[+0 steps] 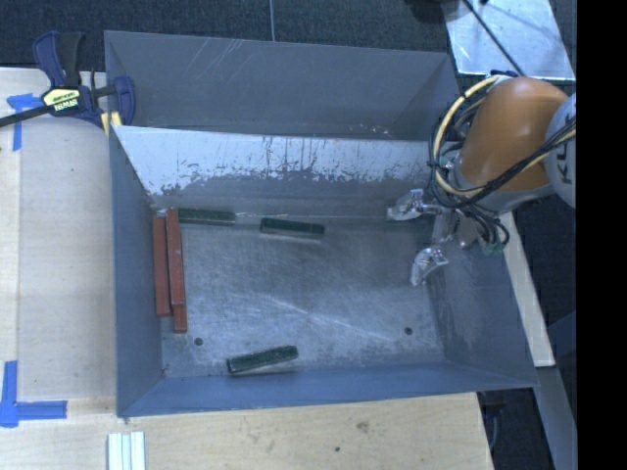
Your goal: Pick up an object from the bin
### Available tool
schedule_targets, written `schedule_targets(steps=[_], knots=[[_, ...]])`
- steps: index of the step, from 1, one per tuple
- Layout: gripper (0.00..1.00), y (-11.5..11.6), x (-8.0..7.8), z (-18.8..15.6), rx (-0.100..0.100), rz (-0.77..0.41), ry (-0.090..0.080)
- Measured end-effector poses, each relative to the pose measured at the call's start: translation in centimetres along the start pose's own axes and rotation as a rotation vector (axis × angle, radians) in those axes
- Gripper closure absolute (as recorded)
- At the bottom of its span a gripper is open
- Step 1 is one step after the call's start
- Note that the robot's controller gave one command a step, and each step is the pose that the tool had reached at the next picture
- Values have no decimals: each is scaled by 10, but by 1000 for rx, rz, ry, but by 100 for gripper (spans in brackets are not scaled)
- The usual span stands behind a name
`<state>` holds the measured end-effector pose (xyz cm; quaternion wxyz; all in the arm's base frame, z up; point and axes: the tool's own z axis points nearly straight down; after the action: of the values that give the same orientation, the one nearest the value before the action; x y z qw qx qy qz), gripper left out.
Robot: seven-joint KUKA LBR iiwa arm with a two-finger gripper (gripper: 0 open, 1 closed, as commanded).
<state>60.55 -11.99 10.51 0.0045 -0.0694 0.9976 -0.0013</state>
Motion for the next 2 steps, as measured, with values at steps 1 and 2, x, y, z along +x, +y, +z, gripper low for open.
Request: schedule_targets(steps=[1,2], knots=[[0,-32,2,31,-2,-111,5],[0,-38,0,-6,-3,-114,8]])
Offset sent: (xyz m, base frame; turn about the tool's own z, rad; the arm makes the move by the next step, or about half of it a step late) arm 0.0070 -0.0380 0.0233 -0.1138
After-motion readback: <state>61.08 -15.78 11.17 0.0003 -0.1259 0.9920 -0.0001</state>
